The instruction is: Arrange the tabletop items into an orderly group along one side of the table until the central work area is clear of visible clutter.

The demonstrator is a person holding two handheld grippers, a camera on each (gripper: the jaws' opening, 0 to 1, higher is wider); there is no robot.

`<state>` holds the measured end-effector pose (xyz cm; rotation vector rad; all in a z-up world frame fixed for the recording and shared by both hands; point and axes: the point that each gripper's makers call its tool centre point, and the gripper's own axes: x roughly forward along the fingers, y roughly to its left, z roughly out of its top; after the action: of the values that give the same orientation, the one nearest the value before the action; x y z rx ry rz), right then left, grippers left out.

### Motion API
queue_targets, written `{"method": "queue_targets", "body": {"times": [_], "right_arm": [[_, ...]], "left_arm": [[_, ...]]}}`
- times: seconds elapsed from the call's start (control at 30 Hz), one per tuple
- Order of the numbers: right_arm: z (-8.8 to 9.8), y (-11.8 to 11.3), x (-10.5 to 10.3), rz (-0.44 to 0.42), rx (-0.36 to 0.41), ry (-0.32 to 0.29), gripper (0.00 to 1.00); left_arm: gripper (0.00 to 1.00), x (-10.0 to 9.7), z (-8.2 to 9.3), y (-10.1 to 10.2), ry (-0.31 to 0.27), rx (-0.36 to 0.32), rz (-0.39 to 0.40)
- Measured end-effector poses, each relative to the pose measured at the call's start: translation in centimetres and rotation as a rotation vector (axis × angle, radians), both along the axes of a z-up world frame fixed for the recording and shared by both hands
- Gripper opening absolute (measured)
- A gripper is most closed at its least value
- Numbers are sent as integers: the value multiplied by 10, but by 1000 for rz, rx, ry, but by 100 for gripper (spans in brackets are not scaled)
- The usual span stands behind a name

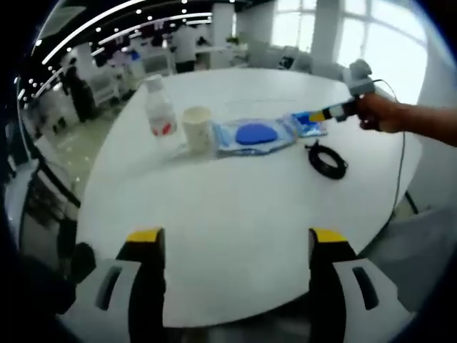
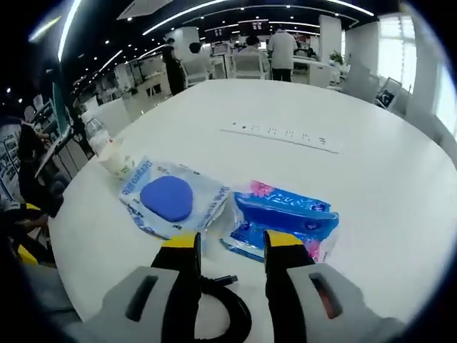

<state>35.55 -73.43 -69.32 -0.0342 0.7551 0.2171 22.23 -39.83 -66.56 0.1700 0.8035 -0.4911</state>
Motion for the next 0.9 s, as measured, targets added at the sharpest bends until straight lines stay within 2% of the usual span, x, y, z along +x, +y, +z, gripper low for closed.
{"method": "queue_targets", "body": {"times": [0.23,0.4,0.73,0.9], "right_arm": [[4,-46,-5,-73,-37,-7,36],[3,-65,-6,-93,-49,-1,37],[-1,-78,-6,-118,-40,14,34],[-9,-83,2,-116,-34,27,33]], "left_arm": [[80,-6,1,2,5,5,-5],[80,-7,1,4,5,6,-6],[80,-12,0,-2,12,-6,-24],[80,-16,1,-6,13,-20,-45]]}}
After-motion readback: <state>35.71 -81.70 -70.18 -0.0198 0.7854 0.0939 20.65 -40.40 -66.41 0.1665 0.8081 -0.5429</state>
